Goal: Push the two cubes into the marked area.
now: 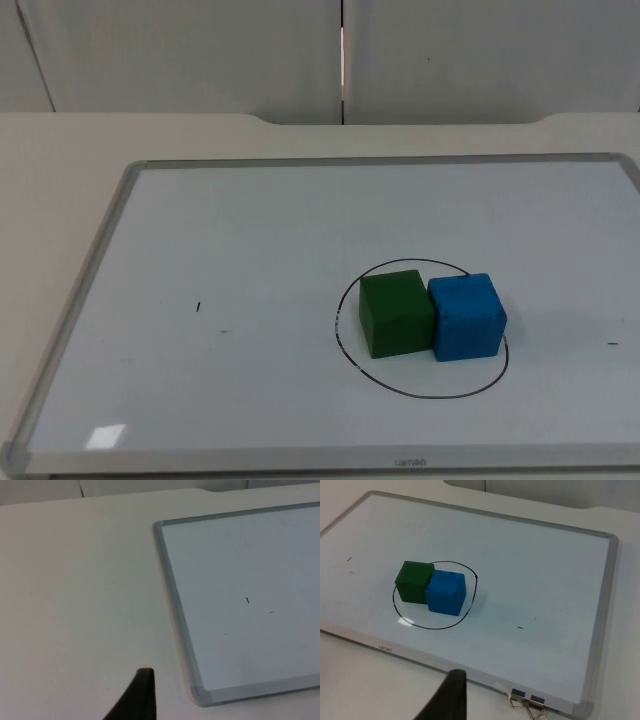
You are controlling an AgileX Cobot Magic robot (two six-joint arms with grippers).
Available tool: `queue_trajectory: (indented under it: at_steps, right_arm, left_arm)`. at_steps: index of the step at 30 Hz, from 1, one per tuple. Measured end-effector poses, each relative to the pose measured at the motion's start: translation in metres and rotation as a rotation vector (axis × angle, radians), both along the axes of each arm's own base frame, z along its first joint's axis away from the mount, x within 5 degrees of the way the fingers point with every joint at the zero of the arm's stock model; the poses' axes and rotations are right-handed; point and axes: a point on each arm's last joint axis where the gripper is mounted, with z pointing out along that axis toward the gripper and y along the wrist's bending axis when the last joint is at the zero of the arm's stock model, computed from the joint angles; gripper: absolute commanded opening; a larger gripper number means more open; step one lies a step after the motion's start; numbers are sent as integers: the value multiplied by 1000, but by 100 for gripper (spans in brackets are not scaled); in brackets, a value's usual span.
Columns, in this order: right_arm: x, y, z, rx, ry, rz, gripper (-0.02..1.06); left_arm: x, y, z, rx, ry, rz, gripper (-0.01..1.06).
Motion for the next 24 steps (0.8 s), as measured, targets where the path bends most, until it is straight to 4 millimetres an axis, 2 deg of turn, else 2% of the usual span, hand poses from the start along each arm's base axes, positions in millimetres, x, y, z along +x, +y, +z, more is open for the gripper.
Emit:
queue_trajectory:
  at_steps: [8,24]
  right_arm:
    - [0,0,0,5,2,-10,105]
    - [-1,2,0,5,1,-222,105]
  left_arm:
    - [0,0,0,0,0,57,105]
    - [0,0,0,3,0,61,105]
